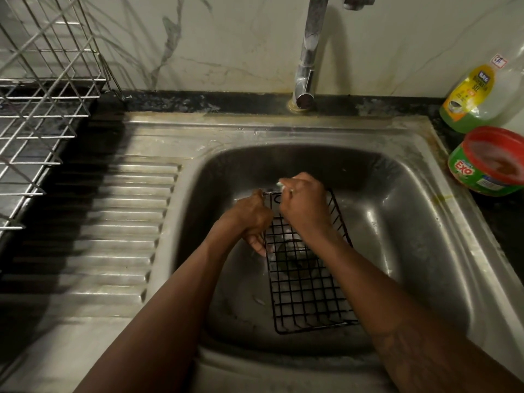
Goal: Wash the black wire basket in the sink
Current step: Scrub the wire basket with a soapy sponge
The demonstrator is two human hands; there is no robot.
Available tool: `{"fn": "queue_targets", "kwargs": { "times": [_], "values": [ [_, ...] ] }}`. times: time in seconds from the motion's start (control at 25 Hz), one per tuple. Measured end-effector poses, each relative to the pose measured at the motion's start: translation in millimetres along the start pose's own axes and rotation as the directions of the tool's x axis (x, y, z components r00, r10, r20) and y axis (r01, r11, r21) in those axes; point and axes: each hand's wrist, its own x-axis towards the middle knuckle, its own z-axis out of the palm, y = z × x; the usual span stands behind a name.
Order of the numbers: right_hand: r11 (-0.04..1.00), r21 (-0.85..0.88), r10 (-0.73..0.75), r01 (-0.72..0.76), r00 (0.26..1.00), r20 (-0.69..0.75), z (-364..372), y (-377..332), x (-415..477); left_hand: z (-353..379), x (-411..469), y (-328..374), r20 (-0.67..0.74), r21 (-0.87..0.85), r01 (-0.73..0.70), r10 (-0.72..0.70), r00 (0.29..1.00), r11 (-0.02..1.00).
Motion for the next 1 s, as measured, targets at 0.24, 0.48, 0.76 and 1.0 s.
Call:
{"fn": "queue_targets", "kwargs": {
  "times": [0.24, 0.48, 0.76, 1.0],
  "values": [
    [0.988, 0.016, -0.153, 0.152, 0.985, 0.079, 9, -6, -3, -1, 0, 1, -0.042, -0.006, -0.018, 0.017, 0.999, 1.000],
    [0.989, 0.010, 0.146, -0.146, 0.989, -0.014, -8, 23, 3, 1, -3, 2, -0.053, -0.107, 0.034, -0.040, 0.998, 0.994],
    [0.973, 0.169, -0.178, 0.158, 0.978, 0.111, 10, -16, -9, 3, -8, 5, -0.132, -0.094, 0.000, -0.013, 0.991, 0.996],
    [0.988, 0.133, -0.088, 0.082, 0.995, 0.041, 1, 1, -5, -1, -4, 7, -0.138, -0.034, 0.056, -0.060, 0.989, 0.998]
  ]
}}
